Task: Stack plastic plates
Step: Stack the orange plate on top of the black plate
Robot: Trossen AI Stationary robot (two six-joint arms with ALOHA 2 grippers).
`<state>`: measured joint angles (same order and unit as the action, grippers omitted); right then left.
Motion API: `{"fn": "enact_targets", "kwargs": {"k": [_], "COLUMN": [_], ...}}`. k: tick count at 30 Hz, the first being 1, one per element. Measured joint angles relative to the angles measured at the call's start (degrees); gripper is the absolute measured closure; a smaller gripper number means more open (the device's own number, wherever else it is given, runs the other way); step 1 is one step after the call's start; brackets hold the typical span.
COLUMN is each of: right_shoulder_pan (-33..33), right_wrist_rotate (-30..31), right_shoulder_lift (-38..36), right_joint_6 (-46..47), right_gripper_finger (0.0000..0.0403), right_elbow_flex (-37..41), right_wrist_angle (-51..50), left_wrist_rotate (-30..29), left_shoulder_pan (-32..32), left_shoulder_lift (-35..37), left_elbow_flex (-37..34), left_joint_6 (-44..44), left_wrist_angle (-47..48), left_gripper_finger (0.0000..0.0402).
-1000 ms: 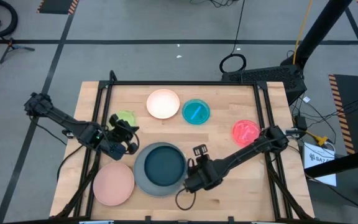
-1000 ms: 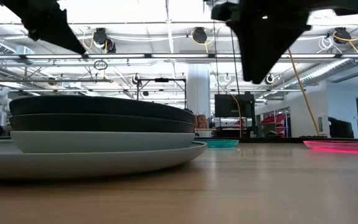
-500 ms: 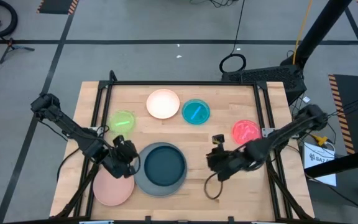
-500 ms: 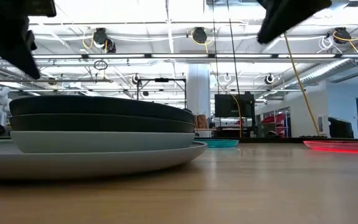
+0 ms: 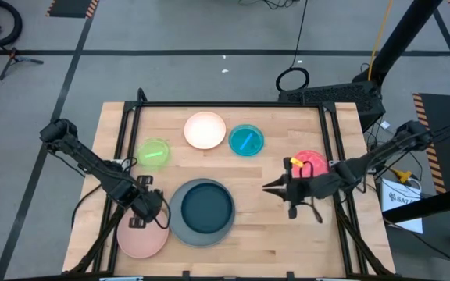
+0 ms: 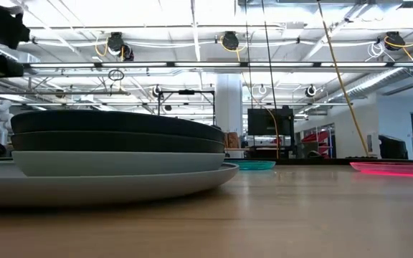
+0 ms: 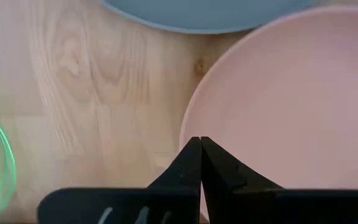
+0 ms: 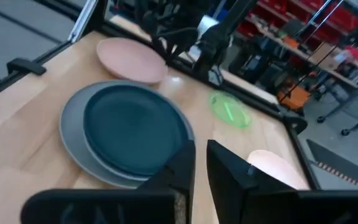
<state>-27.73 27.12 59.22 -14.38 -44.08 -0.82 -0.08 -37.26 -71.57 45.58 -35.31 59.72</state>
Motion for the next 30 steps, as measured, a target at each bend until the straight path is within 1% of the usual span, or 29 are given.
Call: {"fn": "enact_targets", "kwargs": {"k": [2, 4, 7, 10, 15, 18, 20, 25, 30], "right_shoulder_pan": [0.27, 0.29, 0.29, 0.29, 0.27, 0.27, 0.27, 0.27, 0.27], "right_wrist_rotate": [-0.02, -0.13, -1.21, -3.06, -3.35, -3.37, -3.37, -3.37, -3.37], "right_shoulder_lift": [-1.69, -2.86, -3.47, -3.35, -3.08, -3.09, -3.08, -3.08, -3.08], "right_joint_6": [0.11, 0.97, 2.12, 2.3, 2.33, 2.66, 2.74, 2.74, 2.74], "right_gripper_finger": [0.0369, 0.0369, 0.0369, 0.0369, 0.0369, 0.0369, 0.0369, 0.0369, 0.0369], "right_elbow_flex": [0.33, 0.46, 0.48, 0.48, 0.51, 0.51, 0.51, 0.51, 0.51], "right_wrist_angle": [0.07, -0.05, -0.98, -1.14, -1.19, -1.18, -1.25, -1.26, -1.22], "left_wrist_rotate": [-0.42, -2.57, -3.84, -3.84, -4.06, -4.47, -4.48, -4.52, -4.54], "left_shoulder_pan": [0.19, 0.38, 0.36, 0.31, 0.33, 0.33, 0.33, 0.33, 0.44], "left_shoulder_lift": [-0.07, -0.04, -0.05, -0.11, -0.67, -2.18, -3.85, -7.22, -9.23], "left_elbow_flex": [0.0, 0.0, 0.0, 0.0, 0.0, 0.0, 0.0, -0.02, -0.02], "left_joint_6": [2.22, 1.85, 3.24, 4.18, 4.17, 4.15, 4.6, 6.95, 7.6], "left_wrist_angle": [0.07, 0.08, 0.07, 0.09, 0.21, 0.14, 0.07, -0.54, -4.33], "left_gripper_finger": [0.0398, 0.0397, 0.0378, 0.0337, 0.0262, 0.0231, 0.0222, 0.0218, 0.0218]}}
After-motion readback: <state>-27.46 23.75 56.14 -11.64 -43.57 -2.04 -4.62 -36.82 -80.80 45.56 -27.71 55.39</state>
